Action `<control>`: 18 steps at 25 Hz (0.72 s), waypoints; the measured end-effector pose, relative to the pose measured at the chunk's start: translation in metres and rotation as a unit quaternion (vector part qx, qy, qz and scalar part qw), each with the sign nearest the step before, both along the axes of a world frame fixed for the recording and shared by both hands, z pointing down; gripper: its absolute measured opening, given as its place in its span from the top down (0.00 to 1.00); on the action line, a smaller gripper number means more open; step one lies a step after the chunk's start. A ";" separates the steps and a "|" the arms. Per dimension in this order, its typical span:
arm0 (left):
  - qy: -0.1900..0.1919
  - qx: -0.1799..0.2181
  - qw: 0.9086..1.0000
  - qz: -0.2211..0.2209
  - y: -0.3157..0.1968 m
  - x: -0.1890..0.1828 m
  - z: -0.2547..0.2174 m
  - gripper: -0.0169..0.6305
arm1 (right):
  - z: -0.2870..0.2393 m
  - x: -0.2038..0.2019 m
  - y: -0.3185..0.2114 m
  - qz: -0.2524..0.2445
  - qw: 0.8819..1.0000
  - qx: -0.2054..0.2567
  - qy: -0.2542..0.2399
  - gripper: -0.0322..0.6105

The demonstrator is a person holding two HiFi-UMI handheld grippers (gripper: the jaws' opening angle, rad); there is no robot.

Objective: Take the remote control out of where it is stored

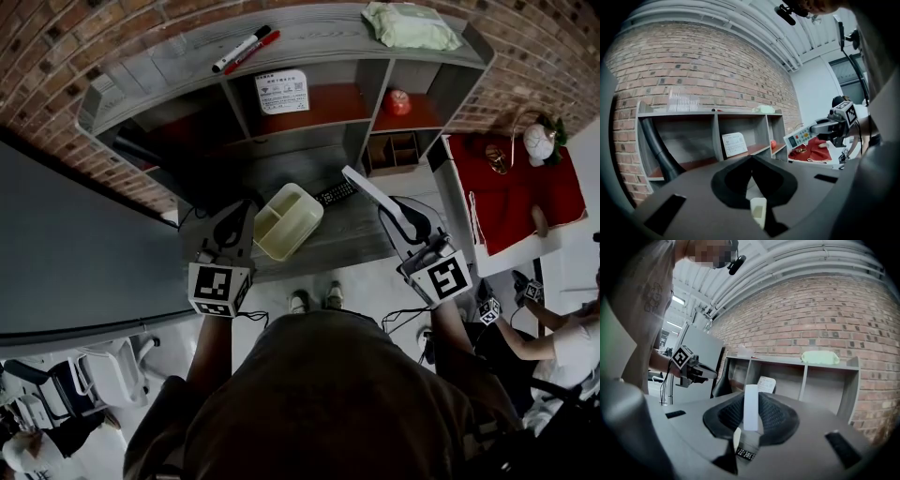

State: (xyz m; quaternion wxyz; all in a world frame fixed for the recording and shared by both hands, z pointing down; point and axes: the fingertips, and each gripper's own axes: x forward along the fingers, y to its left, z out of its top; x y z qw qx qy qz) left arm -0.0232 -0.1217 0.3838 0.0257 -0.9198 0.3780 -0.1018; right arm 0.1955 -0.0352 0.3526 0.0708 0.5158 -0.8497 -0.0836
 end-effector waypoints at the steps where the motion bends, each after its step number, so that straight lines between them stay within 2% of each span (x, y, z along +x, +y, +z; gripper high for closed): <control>1: 0.001 0.003 1.000 0.001 0.001 0.001 -0.002 0.96 | 0.004 0.002 -0.001 0.002 1.000 -0.006 0.000 0.82; 5: 0.004 0.005 1.000 0.005 0.006 0.002 -0.005 0.96 | 0.018 0.006 -0.011 0.008 0.999 -0.031 0.011 0.82; 9: 0.002 -0.004 1.000 0.004 0.011 -0.002 0.001 0.96 | 0.046 0.008 -0.030 0.011 0.996 -0.083 0.023 0.82; 18: 0.008 -0.011 1.000 0.003 0.019 -0.005 0.005 0.96 | 0.125 0.013 -0.064 0.005 0.975 -0.220 0.030 0.82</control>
